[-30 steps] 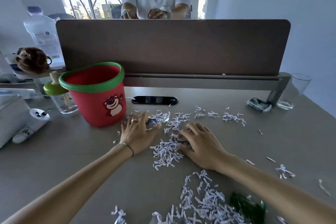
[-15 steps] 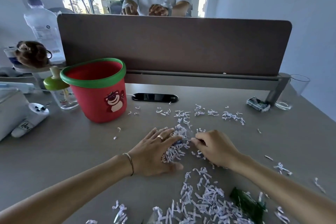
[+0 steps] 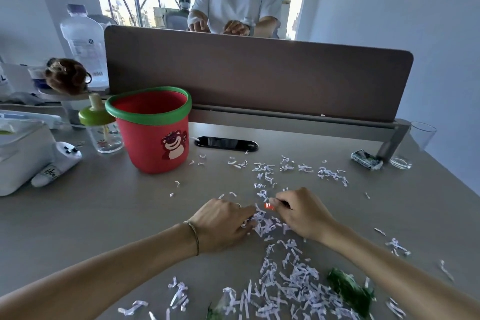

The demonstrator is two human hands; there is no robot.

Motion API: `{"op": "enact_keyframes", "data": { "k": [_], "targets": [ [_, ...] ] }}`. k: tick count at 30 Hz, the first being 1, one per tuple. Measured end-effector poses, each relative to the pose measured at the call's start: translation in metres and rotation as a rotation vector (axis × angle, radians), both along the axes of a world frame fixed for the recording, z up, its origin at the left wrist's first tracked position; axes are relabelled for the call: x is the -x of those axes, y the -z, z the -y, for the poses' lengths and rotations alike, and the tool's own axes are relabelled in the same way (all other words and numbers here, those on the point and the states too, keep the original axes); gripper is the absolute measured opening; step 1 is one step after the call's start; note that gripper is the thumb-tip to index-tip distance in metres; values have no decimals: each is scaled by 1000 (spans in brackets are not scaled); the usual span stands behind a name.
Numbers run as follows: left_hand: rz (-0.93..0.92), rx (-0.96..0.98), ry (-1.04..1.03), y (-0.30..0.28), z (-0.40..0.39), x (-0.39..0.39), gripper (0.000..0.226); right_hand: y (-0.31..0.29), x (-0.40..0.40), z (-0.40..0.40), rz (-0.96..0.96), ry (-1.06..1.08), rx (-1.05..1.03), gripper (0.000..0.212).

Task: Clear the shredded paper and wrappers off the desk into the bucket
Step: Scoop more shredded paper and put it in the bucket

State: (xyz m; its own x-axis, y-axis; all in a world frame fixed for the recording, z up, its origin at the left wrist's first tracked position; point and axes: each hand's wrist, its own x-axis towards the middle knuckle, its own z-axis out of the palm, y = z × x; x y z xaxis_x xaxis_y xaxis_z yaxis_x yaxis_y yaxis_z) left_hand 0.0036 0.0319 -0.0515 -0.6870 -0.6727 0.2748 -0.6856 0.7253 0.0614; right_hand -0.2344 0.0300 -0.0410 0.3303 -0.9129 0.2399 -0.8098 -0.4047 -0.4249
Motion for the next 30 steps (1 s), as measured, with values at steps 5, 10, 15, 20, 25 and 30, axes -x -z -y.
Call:
{"op": "enact_keyframes", "data": {
  "k": [5, 10, 15, 20, 25, 30],
  "targets": [
    [-64, -53, -155, -19, 10, -8, 31, -14, -9, 6, 106, 12, 26, 53],
    [-139, 60, -236, -61, 27, -17, 32, -51, -33, 26, 136, 4, 109, 56],
    [-199, 197, -281, -121, 42, -36, 32, -108, -71, 46, 150, -17, 151, 56],
    [-290, 271, -314, -170, 70, -70, 36, -145, -108, 80, 151, -32, 220, 51],
    [-320, 259, -440, -198, 112, -109, 37, -162, -153, 115, 148, -55, 210, 47],
    [-294, 153, -543, -197, 148, -138, 40, -167, -178, 125, 194, -55, 134, 47]
  ]
}}
